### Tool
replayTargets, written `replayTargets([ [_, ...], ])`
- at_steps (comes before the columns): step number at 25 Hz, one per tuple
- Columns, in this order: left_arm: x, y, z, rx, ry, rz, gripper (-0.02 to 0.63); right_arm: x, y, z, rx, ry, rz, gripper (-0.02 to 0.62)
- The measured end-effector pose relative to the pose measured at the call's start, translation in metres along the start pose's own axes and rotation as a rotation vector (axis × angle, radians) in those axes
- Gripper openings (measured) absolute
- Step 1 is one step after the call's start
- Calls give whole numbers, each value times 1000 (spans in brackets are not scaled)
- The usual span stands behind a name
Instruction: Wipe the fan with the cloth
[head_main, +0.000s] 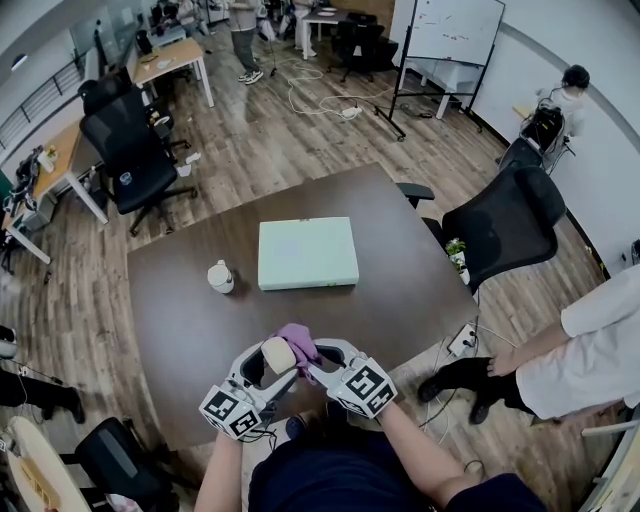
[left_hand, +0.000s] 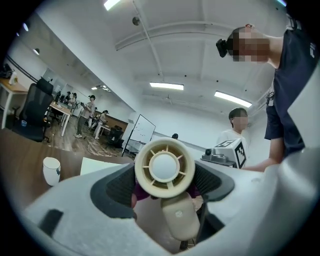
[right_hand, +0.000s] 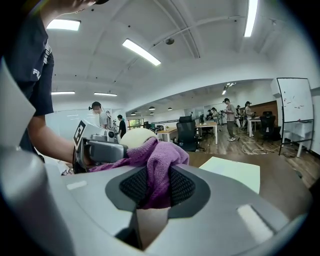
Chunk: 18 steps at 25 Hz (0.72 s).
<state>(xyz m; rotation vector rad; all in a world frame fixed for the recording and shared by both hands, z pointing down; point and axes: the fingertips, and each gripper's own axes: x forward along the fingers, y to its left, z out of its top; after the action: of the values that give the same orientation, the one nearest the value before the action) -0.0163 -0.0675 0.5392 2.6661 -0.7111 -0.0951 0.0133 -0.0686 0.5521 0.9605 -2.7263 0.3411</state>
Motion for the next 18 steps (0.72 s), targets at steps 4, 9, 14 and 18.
replayTargets([
  [4,-2,5,2,-39,-32,8,370,-1,6,-5,-2,5,6,106],
  [9,-2,9,7,-89,-66,25,370,-4,11,-6,-6,10,19,106],
  [14,-4,14,11,-124,-93,42,370,-6,18,-13,-12,24,33,106],
  [18,-5,19,20,-131,-107,53,370,-5,22,-11,-9,28,43,106],
])
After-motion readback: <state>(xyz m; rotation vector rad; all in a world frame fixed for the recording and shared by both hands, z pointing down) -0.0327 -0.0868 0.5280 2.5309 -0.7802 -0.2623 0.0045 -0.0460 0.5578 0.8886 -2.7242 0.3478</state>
